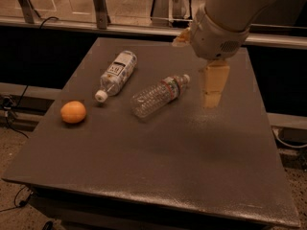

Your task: Pick water bottle

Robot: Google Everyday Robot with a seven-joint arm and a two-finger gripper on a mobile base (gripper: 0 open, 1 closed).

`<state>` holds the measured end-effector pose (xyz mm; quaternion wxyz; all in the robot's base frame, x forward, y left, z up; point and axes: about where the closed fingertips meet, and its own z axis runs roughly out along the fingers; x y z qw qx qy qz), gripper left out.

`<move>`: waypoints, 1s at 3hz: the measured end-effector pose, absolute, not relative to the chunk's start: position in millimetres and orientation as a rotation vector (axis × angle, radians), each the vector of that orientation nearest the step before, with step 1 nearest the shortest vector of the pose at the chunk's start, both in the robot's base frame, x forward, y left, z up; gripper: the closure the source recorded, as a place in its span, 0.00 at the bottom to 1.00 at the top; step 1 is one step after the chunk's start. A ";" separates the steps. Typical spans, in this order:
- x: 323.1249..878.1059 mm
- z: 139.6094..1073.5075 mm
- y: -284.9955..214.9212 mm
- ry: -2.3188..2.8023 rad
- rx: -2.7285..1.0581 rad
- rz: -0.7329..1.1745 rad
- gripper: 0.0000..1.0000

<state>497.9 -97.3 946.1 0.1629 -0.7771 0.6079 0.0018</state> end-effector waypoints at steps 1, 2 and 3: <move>515.1 906.6 -56.9 1.655 -2.357 0.032 0.00; 534.0 865.7 -35.9 1.650 -2.437 0.031 0.00; 552.8 837.5 -31.0 1.698 -2.450 0.001 0.18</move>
Offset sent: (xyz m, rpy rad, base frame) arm 0.0582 0.0835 -0.1278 -0.1702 0.1207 0.1750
